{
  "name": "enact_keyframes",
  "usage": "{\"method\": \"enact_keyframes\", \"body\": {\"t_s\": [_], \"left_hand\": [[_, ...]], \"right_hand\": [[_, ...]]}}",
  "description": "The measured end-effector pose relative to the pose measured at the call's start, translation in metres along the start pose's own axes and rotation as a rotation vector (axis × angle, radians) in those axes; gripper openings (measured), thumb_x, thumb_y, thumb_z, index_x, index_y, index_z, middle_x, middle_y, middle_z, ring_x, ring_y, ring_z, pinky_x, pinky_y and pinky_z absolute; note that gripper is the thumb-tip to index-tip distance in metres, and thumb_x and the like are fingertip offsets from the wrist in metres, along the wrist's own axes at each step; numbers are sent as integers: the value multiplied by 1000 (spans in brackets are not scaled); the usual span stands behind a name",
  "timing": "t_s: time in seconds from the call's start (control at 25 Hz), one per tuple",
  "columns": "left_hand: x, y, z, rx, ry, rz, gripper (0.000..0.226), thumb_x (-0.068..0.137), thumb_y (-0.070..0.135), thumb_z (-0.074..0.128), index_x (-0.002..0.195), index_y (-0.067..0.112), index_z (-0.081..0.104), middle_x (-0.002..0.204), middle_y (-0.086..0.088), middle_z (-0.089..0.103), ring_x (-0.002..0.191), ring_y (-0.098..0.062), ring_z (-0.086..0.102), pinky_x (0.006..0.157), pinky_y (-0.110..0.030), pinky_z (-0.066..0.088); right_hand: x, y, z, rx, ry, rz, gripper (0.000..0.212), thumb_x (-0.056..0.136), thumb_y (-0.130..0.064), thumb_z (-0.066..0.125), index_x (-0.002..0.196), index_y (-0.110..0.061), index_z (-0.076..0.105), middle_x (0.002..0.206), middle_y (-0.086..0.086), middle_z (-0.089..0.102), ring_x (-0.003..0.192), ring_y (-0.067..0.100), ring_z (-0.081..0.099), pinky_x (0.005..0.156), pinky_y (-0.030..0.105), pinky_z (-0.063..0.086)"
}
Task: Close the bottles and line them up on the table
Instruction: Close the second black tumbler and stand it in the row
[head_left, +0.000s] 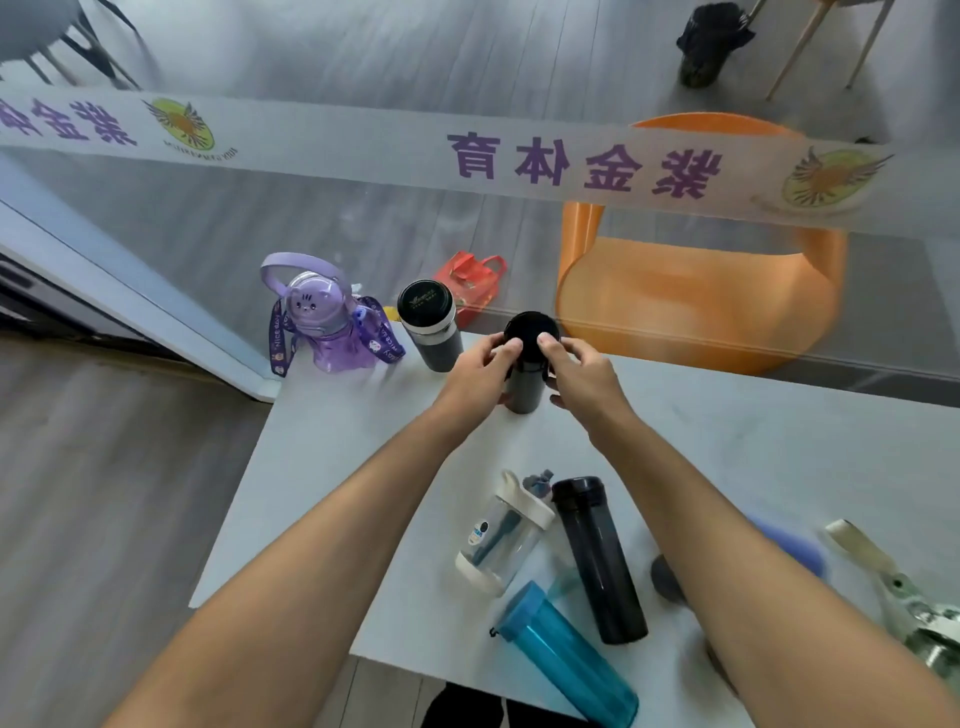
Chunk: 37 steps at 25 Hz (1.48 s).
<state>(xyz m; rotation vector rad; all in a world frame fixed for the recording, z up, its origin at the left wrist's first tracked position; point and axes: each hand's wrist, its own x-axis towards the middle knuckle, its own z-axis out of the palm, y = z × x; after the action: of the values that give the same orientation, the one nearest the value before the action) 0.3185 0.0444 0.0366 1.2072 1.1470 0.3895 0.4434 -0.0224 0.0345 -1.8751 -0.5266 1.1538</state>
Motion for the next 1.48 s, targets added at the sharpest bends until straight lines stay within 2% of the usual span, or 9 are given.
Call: {"method": "enact_keyframes", "body": {"t_s": [0.16, 0.28, 0.44, 0.64, 0.92, 1.16, 1.28, 1.36, 1.48], "left_hand": [[23, 10, 1, -6, 10, -3, 42, 99, 38, 52, 135, 18, 54, 114, 2, 63, 111, -24, 62, 89, -43, 58], [30, 17, 1, -18, 9, -2, 38, 100, 36, 51, 134, 18, 54, 107, 6, 62, 104, -21, 61, 87, -40, 57], [33, 18, -1, 4, -23, 12, 42, 100, 39, 50, 137, 18, 51, 119, 0, 60, 110, -22, 60, 87, -38, 57], [37, 18, -3, 36, -61, 26, 46, 99, 43, 49, 139, 20, 50, 128, 0, 58, 119, -24, 58, 88, -36, 55], [38, 17, -4, 43, -77, 29, 47, 100, 46, 47, 141, 24, 47, 129, 4, 56, 120, -21, 55, 92, -38, 55], [38, 24, -3, 27, -78, 21, 43, 102, 42, 44, 140, 22, 47, 126, 3, 54, 118, -19, 53, 78, -31, 55], [36, 21, -5, 4, -80, -6, 50, 101, 45, 43, 146, 24, 40, 136, 1, 50, 123, -22, 49, 88, -39, 54], [34, 12, -8, 12, -36, -14, 53, 101, 48, 40, 149, 26, 35, 143, -1, 46, 125, -25, 49, 97, -45, 51], [11, -29, -20, 174, 79, 45, 50, 98, 50, 41, 139, 23, 47, 131, -6, 57, 114, -24, 58, 102, -48, 49]], "right_hand": [[22, -10, -1, 4, 15, -10, 72, 72, -73, 56, 123, -24, 65, 121, 1, 70, 113, 24, 67, 104, 49, 53], [31, -13, 0, 5, 17, -26, 62, 82, -66, 56, 124, -21, 65, 122, 2, 69, 114, 24, 66, 104, 49, 53], [38, -13, 0, 7, 26, -32, 60, 86, -64, 56, 126, -21, 64, 125, 2, 68, 116, 24, 65, 104, 48, 52], [42, -13, -2, 4, 30, -39, 58, 87, -64, 56, 125, -21, 63, 123, 2, 68, 115, 24, 65, 104, 48, 52], [44, -14, 2, 9, 43, -28, 53, 92, -58, 54, 127, -18, 61, 125, 4, 66, 117, 26, 63, 105, 48, 52], [45, -16, 5, 0, 56, -17, 57, 92, -61, 51, 129, -18, 58, 129, 7, 64, 119, 28, 62, 105, 50, 52], [40, -17, 5, -20, 58, -29, 62, 88, -66, 49, 130, -21, 57, 130, 5, 63, 118, 26, 61, 104, 49, 52], [32, -15, 4, -3, 106, -23, 67, 86, -70, 45, 132, -23, 54, 125, 4, 62, 109, 22, 59, 103, 49, 52], [8, 7, 7, 14, 216, 25, 54, 89, -65, 43, 122, -23, 53, 112, 7, 65, 100, 28, 62, 99, 50, 52]]}}
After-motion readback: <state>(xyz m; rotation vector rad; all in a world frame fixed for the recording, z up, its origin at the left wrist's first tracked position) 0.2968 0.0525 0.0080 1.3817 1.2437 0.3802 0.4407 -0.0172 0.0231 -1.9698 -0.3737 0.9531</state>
